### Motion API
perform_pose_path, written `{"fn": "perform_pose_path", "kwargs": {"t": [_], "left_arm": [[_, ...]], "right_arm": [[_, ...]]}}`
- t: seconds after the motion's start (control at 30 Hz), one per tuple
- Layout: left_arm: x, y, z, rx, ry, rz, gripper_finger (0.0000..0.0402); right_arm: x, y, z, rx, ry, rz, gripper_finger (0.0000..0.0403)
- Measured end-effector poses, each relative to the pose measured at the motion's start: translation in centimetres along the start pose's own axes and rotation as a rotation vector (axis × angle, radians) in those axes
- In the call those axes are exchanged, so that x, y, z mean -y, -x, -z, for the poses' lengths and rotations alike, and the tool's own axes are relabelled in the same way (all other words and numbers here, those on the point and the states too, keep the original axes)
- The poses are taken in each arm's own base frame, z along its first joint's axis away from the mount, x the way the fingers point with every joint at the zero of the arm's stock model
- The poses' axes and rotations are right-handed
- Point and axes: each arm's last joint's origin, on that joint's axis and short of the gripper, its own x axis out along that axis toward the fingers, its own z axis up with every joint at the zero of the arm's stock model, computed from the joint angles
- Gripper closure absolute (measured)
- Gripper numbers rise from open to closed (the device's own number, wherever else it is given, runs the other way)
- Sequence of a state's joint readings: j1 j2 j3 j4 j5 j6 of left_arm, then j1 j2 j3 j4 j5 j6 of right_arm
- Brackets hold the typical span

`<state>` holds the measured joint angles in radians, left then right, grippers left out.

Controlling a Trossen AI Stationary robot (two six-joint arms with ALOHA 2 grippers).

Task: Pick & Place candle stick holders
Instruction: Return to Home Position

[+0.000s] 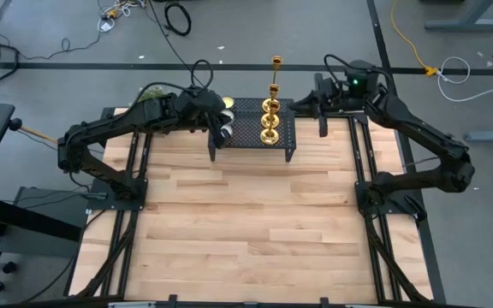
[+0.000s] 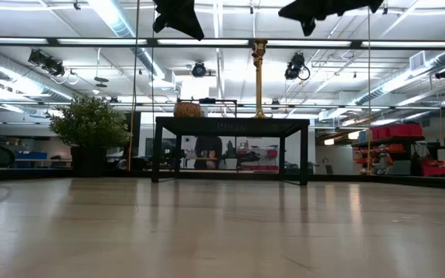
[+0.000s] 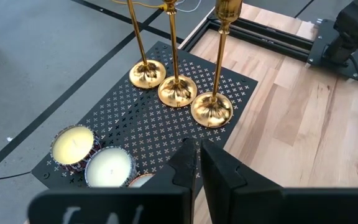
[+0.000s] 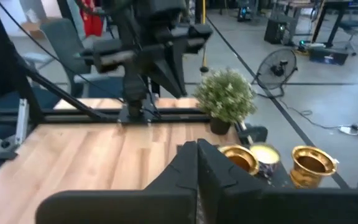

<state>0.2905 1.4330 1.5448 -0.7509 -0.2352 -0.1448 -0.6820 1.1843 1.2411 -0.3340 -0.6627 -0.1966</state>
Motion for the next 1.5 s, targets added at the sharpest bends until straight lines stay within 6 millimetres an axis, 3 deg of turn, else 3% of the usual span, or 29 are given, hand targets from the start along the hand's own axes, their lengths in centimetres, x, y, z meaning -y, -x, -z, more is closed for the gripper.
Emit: {"fn": "perform_pose_path", "kwargs": {"t": [0.4,1.0,1.5], "left_arm": [[0.0,0.0,0.0,0.0,0.0,0.0,0.0374],[0.0,0.0,0.0,0.0,0.0,0.0,0.0374],[0.0,0.0,0.0,0.0,0.0,0.001,0.0374]], "right_arm": [[-3.9,0.6,-1.7,0.047,0.005,-0.02,0.0401],[-9.2,-1.4,-2.7,0.074,0.031,-0.065,0.0402],[-10.7,-1.7,-2.8,0.081,0.043,-0.126,0.0402]]}}
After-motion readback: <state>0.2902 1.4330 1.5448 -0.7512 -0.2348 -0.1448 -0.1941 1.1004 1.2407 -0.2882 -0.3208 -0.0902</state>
